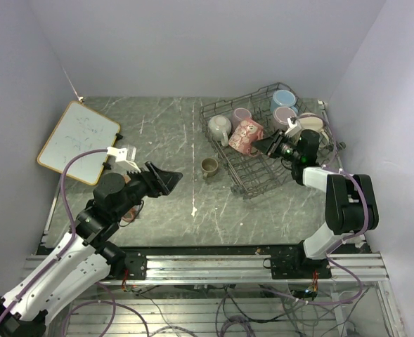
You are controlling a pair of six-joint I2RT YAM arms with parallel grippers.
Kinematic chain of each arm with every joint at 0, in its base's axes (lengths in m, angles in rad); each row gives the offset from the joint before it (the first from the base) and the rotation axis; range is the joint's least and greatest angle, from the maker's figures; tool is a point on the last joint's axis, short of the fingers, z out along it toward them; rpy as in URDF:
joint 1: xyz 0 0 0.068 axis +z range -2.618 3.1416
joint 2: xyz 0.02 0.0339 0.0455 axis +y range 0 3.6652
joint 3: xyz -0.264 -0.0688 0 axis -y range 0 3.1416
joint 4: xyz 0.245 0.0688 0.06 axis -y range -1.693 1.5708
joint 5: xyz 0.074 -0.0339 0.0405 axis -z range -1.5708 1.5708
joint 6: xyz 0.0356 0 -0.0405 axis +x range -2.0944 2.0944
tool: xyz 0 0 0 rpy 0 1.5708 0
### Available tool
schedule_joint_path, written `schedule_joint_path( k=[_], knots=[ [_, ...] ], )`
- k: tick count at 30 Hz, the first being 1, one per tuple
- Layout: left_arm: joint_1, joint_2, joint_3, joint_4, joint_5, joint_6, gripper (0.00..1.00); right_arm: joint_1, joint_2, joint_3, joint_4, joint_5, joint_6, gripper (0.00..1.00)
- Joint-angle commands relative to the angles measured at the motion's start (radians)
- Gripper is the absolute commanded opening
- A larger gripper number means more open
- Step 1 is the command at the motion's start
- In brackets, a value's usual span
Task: Load the cups into the dish rack
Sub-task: Turn the cup upside down in the dish rack.
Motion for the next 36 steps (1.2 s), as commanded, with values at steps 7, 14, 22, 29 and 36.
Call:
schedule_joint_path(
  k=[7,14,22,29,36],
  knots=[
    [-0.004,-0.028,-0.017,0.023,0.020,0.000,0.80,0.054,0.000,0.055,0.064,0.080,-0.198,0.00],
    [-0.004,-0.036,-0.009,0.006,0.019,0.003,0.80,0.074,0.003,0.042,0.075,0.129,-0.297,0.00],
    [-0.004,-0.029,-0.004,0.002,0.024,0.005,0.80,0.112,-0.007,-0.019,0.165,0.161,-0.460,0.00],
    [-0.003,-0.030,-0.005,-0.002,0.025,0.006,0.80,0.120,0.026,-0.097,0.326,0.120,-0.552,0.00],
    [-0.004,-0.033,0.003,-0.013,0.025,0.009,0.80,0.120,0.063,-0.164,0.503,0.057,-0.579,0.02]
  ],
)
